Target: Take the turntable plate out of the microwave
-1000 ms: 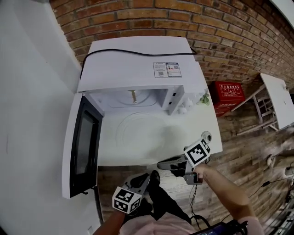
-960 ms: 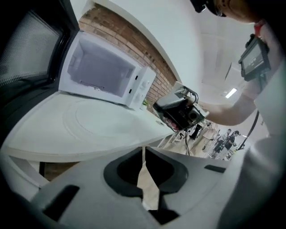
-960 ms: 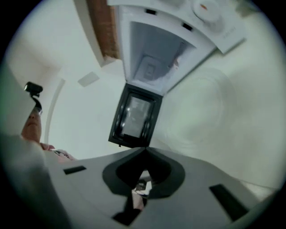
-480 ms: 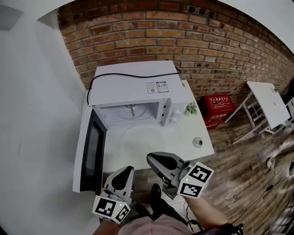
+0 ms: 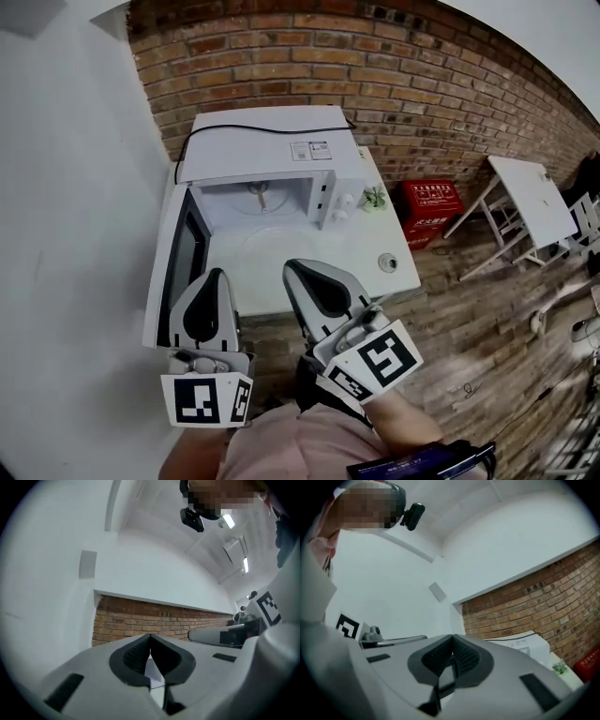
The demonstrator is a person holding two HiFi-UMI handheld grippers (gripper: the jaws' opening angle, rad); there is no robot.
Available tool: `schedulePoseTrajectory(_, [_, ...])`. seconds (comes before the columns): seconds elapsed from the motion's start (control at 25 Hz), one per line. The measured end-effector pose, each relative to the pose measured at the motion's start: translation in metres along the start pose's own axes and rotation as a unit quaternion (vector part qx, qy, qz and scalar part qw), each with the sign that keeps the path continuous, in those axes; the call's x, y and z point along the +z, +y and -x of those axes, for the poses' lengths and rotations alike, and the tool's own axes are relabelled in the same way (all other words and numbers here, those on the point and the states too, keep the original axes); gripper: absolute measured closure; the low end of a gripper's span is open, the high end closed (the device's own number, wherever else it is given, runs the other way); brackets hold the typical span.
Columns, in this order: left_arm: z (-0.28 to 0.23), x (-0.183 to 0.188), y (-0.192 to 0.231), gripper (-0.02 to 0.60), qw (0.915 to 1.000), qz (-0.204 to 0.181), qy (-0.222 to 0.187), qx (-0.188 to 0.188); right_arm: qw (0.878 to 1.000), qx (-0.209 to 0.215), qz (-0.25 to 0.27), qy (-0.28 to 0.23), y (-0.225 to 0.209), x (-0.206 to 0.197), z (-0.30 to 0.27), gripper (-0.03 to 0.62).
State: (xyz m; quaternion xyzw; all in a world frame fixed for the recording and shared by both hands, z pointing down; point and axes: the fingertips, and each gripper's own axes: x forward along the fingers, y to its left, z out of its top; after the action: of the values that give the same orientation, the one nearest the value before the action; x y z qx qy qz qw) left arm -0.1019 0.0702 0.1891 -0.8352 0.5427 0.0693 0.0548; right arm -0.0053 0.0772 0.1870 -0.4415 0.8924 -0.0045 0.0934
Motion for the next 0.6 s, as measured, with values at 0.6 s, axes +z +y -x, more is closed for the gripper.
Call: schedulePoseTrajectory(0.6, [0.003,0.031,-0.002,0.584,0.9990,-0.023,-0.038,0.001,0.996,-0.046,0.077,-0.001,0.003,0.019,-0.002,0.591])
